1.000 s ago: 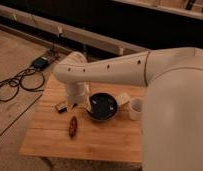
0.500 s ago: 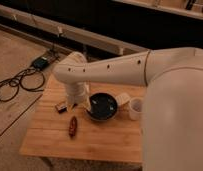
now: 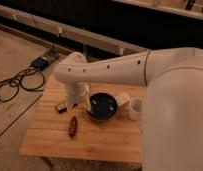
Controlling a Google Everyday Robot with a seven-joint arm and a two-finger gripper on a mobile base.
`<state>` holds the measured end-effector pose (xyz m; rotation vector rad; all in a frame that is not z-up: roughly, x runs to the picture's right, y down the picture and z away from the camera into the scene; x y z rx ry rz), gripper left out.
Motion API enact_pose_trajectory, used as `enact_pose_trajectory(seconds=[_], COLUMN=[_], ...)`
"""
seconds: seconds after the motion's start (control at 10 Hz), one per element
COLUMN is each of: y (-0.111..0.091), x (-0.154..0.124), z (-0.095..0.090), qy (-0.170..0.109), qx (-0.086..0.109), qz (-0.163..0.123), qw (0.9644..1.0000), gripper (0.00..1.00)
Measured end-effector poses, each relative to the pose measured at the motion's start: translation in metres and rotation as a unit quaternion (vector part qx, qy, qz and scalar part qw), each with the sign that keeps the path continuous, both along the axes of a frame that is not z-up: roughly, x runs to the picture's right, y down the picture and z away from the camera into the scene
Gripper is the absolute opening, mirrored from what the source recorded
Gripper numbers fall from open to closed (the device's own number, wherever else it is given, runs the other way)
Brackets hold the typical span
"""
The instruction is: Drag the pepper across the table
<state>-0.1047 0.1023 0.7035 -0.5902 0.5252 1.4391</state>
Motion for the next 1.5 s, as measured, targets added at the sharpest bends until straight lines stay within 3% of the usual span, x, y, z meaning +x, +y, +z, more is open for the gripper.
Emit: enact_pose_trajectory(seconds=[0.4,0.6,1.0,1.5], y=[0.009,0.024,0.073,0.116], x=[-0.008,-0.014,-0.029,-0.047], z=[0.017,0.031,0.044,0.052], qy=[0.008,0.015,0.012,0.0], qx=[0.011,0.016,0.0,-0.025], qz=[-0.016,-0.016,-0.014,-0.012], qw=[0.9998,0.9996,0.9998,0.9996], gripper=[0.65,0.65,0.65,0.65])
